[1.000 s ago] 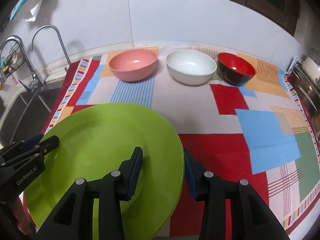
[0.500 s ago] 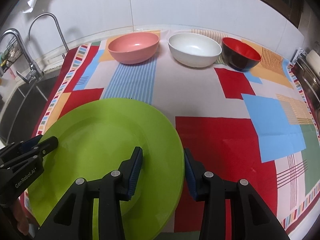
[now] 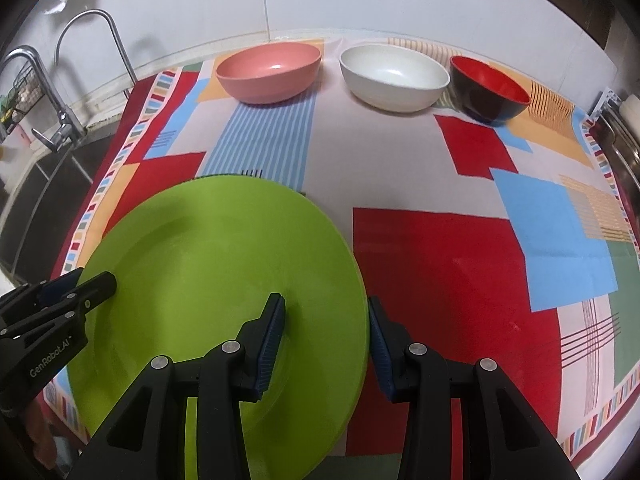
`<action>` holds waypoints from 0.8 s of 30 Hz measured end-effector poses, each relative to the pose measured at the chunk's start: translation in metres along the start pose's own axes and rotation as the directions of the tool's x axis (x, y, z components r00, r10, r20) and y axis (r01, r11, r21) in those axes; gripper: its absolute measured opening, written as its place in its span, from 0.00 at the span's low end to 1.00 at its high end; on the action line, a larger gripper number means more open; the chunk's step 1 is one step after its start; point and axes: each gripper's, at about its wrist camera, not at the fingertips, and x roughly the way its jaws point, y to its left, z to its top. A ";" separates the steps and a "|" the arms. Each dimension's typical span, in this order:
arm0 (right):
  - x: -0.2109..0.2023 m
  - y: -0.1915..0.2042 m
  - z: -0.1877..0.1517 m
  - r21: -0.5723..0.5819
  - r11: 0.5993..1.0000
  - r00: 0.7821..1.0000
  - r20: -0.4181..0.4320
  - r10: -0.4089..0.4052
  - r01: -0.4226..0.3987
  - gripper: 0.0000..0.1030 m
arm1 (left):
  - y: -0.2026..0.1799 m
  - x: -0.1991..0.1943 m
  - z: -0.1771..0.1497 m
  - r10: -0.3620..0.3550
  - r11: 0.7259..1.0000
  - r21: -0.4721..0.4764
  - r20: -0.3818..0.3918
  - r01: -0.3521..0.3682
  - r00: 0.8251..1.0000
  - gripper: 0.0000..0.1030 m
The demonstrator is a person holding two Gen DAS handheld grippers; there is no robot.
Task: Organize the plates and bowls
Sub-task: 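Carry the lime-green plate with both tools over the blue-and-white plates and lower it, then open both tools to release the lime-green plate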
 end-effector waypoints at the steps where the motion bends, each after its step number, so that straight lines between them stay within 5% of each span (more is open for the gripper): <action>1: 0.001 -0.001 0.000 0.002 1.000 1.000 -0.005 0.004 -0.004 0.41 | 0.000 0.000 0.000 0.002 1.000 0.000 0.000 -0.002 1.000 0.37; 10: 0.005 0.000 -0.002 -0.044 0.999 1.000 -0.017 0.019 -0.020 0.44 | -0.005 0.002 -0.001 0.015 1.000 0.016 0.004 -0.015 1.000 0.42; 15: 0.003 -0.002 0.000 -0.030 0.998 0.999 -0.018 0.051 -0.052 0.50 | -0.010 -0.008 0.002 0.029 0.999 0.025 0.051 -0.030 0.998 0.58; 24: -0.019 -0.010 0.011 -0.002 0.997 0.990 0.118 0.075 -0.075 0.62 | -0.018 -0.025 0.015 0.034 0.998 0.054 0.122 -0.041 0.992 0.63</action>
